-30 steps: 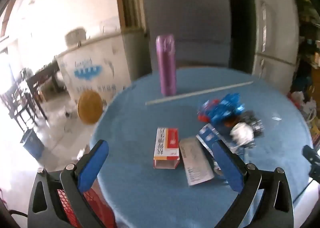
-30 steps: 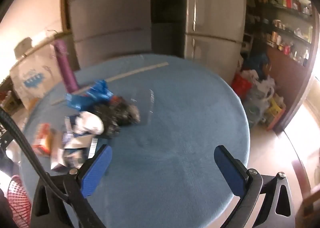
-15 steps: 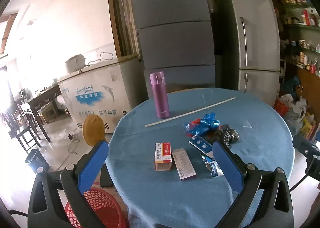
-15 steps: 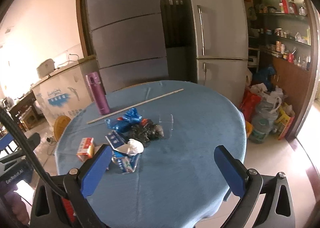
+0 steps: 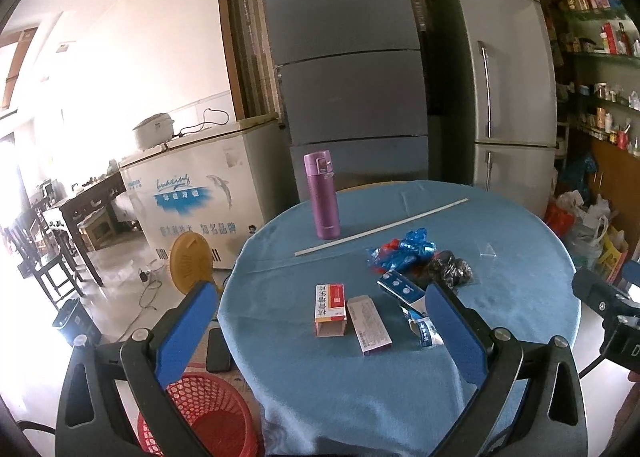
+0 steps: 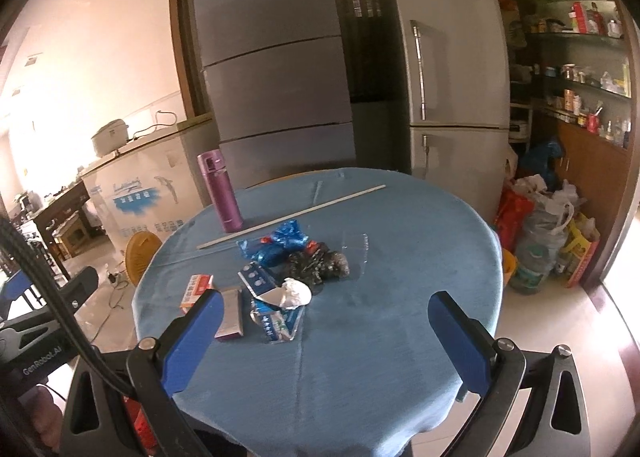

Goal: Collect trash
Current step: 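Move both tools toward the trash pile on the table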

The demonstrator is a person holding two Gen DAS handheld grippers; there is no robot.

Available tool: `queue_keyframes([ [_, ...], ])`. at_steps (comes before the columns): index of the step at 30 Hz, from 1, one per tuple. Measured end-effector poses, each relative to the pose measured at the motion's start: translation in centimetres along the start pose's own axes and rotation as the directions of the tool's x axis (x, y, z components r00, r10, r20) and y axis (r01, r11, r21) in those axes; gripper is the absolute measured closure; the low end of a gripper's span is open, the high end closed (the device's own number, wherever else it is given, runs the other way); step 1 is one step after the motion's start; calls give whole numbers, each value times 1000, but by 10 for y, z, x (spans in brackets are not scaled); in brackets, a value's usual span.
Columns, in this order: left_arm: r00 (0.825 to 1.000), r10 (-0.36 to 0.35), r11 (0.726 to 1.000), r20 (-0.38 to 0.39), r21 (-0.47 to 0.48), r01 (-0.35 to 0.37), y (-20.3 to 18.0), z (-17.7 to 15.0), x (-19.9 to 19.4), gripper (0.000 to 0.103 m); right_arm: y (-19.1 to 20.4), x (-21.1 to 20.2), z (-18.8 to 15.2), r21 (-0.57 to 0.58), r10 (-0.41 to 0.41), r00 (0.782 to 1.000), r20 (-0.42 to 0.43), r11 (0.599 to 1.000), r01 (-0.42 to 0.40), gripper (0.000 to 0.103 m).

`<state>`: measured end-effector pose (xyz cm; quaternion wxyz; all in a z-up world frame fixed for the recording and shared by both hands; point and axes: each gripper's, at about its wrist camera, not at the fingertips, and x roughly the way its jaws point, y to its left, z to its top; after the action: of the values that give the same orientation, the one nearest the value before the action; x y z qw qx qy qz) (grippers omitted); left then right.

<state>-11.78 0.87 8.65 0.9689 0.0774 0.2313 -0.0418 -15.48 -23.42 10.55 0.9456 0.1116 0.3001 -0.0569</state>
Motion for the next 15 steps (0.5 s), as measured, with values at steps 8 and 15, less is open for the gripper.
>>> queue_keyframes([
  [8, 1000, -4, 1000, -25, -16, 4, 10, -1, -4, 0, 13, -3, -2, -29, 32, 999, -14, 999, -32, 0],
  [15, 999, 8, 1000, -38, -15, -8, 20, -3, -6, 0, 26, -3, -2, -49, 53, 998, -18, 997, -54, 0],
])
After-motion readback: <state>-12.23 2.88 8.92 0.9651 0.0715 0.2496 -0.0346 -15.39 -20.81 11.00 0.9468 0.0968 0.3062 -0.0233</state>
